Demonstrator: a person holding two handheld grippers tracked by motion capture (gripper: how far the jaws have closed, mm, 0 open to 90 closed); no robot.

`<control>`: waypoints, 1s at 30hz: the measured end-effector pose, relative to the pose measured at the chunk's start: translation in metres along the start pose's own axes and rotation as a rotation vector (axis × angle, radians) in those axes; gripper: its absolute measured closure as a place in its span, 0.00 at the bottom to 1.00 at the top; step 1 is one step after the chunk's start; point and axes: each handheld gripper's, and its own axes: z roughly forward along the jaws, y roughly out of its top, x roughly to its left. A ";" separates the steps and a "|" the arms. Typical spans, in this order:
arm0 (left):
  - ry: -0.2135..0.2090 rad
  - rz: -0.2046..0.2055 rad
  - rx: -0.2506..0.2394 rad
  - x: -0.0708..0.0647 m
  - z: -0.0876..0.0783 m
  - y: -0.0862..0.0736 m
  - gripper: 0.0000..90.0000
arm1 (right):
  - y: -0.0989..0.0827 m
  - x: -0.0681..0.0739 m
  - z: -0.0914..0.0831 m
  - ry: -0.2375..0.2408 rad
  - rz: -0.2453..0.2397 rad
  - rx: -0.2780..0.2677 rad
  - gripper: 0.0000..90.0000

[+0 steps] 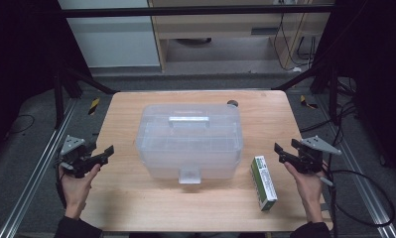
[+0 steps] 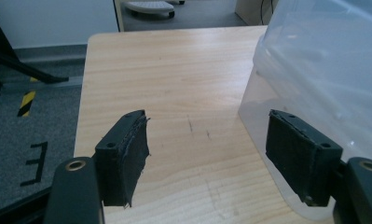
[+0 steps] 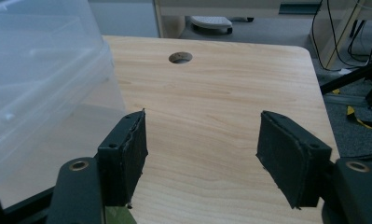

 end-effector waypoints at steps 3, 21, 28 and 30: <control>0.001 0.031 -0.006 -0.003 -0.002 0.015 0.33 | 0.007 0.002 0.000 0.007 -0.002 -0.001 0.36; -0.031 0.149 -0.019 -0.028 -0.003 0.056 0.35 | 0.022 0.014 0.002 0.054 -0.070 0.037 0.33; -0.041 0.196 -0.016 -0.036 -0.003 0.072 0.36 | 0.020 0.014 0.004 0.063 -0.080 0.055 0.31; -0.050 0.216 -0.022 -0.039 -0.001 0.080 0.36 | 0.019 0.013 0.005 0.065 -0.079 0.060 0.30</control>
